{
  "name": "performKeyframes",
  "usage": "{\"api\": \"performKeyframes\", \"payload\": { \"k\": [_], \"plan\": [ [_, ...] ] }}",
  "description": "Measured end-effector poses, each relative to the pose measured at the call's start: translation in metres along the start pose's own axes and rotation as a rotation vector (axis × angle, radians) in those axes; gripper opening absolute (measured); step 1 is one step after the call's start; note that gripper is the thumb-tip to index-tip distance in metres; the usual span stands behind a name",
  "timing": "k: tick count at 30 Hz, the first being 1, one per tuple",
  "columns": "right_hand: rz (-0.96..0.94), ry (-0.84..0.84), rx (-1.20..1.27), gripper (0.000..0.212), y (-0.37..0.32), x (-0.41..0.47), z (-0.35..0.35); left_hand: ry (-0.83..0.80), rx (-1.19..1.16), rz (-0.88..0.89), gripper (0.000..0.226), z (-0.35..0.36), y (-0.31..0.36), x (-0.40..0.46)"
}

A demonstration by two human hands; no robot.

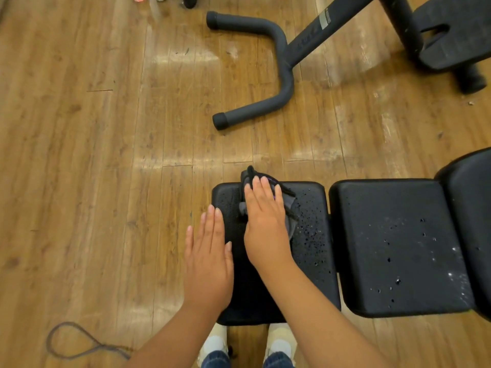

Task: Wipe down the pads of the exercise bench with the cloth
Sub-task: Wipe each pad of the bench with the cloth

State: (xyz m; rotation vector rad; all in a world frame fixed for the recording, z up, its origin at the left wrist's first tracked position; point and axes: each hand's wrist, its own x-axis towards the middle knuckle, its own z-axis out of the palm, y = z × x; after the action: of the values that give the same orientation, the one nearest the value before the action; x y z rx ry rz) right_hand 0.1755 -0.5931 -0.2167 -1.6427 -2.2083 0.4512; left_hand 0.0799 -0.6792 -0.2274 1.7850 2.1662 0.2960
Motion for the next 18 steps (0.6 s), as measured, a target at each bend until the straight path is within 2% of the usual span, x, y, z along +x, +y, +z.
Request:
{"api": "performKeyframes", "payload": {
  "k": [7,12,13,16,18],
  "plan": [
    [-0.072,-0.022,-0.022,0.054,0.008,-0.045,-0.008,0.011,-0.005,0.003,0.054,-0.002,0.0,-0.001],
    [-0.22,-0.106,-0.102,0.074,0.02,-0.145,-0.002,0.008,-0.001,0.004,0.055,-0.003,0.001,-0.002],
    [-0.227,-0.109,-0.101,0.073,0.021,-0.159,-0.001,0.003,0.004,0.004,0.055,-0.003,0.001,-0.002],
    [-0.19,-0.031,-0.114,0.051,0.02,-0.165,-0.003,0.009,0.002,-0.01,0.055,-0.003,0.003,-0.002],
    [-0.184,-0.037,-0.14,0.049,0.018,-0.16,-0.004,0.021,-0.042,-0.05,0.054,-0.001,0.009,-0.003]
  ]
}}
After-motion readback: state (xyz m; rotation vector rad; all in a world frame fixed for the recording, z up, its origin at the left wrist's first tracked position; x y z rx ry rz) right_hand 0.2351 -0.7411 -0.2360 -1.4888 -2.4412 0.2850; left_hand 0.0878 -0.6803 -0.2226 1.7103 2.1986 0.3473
